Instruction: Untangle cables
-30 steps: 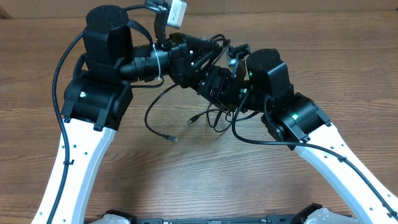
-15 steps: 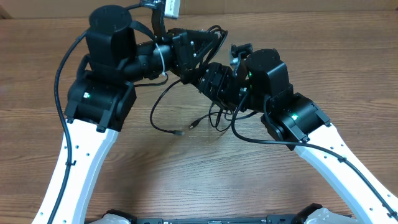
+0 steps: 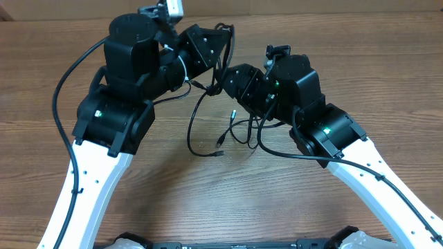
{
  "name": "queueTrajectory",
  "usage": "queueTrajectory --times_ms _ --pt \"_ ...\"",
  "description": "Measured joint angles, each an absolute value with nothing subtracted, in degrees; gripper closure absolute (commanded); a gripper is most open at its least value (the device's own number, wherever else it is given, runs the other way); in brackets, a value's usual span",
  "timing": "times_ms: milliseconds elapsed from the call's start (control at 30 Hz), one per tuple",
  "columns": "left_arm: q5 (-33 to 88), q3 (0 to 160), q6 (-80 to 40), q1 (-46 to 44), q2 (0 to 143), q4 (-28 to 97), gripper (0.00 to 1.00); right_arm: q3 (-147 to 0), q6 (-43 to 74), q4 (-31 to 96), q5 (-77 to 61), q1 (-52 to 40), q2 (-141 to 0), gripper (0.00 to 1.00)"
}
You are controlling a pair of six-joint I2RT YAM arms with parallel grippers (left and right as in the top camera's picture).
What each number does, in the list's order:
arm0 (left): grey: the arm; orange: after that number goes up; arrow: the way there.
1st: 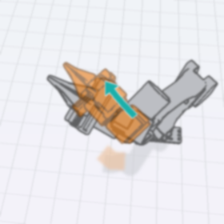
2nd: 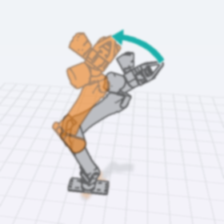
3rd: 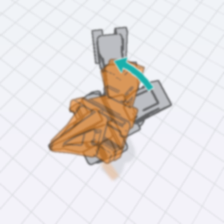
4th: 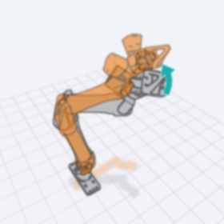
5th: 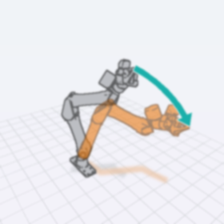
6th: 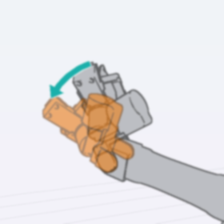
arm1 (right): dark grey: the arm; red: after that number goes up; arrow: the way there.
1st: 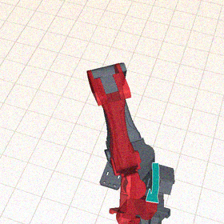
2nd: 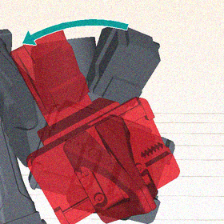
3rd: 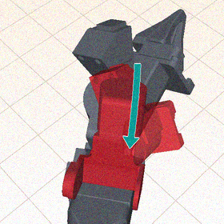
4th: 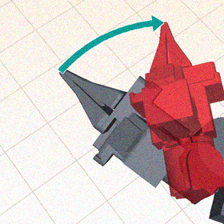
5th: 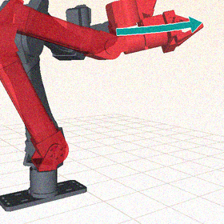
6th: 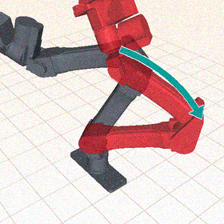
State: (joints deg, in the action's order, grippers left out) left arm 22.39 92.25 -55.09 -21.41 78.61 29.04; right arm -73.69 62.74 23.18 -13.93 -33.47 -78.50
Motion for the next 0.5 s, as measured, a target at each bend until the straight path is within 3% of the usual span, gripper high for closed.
queueTrajectory --times_ms 500 --pt "11.73 92.25 -58.65 -21.41 75.77 32.18 0.96 -73.69 69.21 24.99 -15.11 -33.50 -78.50 0.19"
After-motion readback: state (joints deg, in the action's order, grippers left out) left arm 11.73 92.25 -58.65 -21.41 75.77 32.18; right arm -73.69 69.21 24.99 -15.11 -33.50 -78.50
